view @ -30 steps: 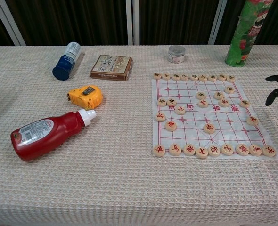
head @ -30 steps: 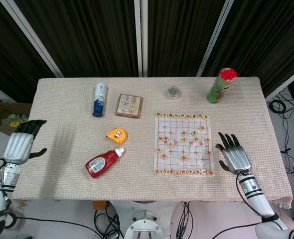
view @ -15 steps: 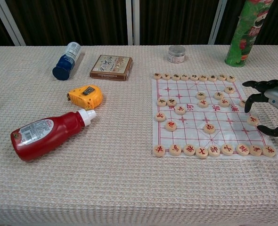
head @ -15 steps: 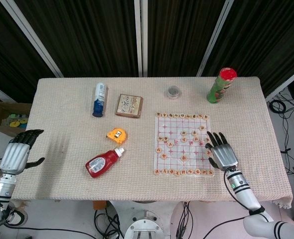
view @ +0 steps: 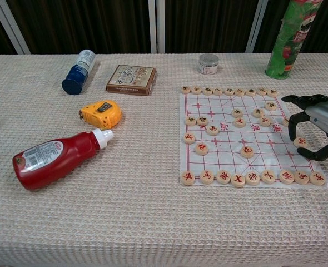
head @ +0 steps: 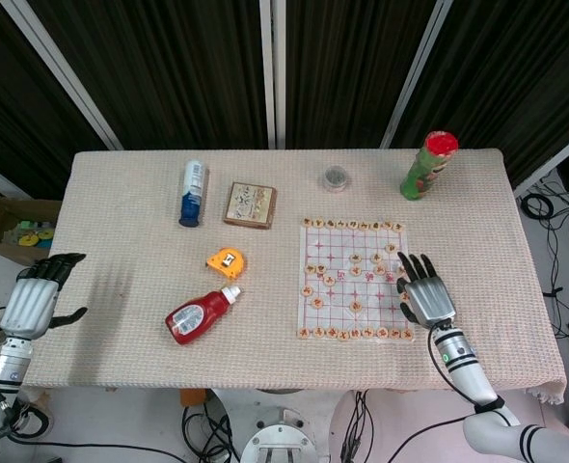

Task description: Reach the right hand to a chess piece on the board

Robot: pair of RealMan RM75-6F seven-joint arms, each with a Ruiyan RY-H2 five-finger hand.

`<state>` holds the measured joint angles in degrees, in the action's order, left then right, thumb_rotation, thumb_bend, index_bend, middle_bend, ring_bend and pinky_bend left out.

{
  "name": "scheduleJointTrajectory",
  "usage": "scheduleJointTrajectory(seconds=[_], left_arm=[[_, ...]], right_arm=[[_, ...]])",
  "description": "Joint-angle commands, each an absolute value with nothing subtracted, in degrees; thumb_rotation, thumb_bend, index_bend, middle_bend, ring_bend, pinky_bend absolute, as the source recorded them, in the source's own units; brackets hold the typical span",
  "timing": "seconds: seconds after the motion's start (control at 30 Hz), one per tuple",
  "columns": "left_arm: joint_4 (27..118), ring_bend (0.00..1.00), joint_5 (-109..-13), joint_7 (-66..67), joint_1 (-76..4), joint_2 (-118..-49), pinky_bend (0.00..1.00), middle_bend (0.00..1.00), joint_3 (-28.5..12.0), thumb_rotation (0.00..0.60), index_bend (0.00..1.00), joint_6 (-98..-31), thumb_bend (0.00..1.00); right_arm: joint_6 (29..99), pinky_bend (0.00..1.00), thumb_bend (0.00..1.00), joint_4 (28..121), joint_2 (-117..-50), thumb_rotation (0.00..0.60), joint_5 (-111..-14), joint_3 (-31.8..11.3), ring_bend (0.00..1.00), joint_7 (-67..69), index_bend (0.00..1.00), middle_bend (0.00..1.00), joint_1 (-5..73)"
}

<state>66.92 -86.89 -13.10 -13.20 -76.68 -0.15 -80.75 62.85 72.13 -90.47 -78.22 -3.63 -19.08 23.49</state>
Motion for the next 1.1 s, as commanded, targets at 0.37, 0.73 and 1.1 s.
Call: scheduleJointTrajectory(seconds=[0.37,0.73,1.1], left_arm=[[68.11,0.13,-87.11,-13.1,-13.15,-76.1,0.19,0.16,-0.31,0.6,0.16,-79.93,0.16],[68.69,0.13,-87.09,-14.14,-12.97,-75.45,0.19,0.16,-0.45,0.6,0.16,-79.4,0.16],[68.47,0.13,-87.23,-14.21,-13.27,-75.6,0.19,0.16,-0.62,0.6,0.16,-78.67,0.16]], right_arm=[[62.15,0.0,0.34,71.88,-89.93,0.6,-76.62,-5.72,0.0,-19.08,0.57,0.0,24.91],[59.51,0.0,0.34,70.31,-91.31,0.6,-73.94,-6.7,0.0,-18.5,0.57,0.0,26.46],[59.67,0.0,0.34,68.69,-92.4,0.6,-73.82,-6.4,0.0,-18.74,0.49,0.0,26.9]])
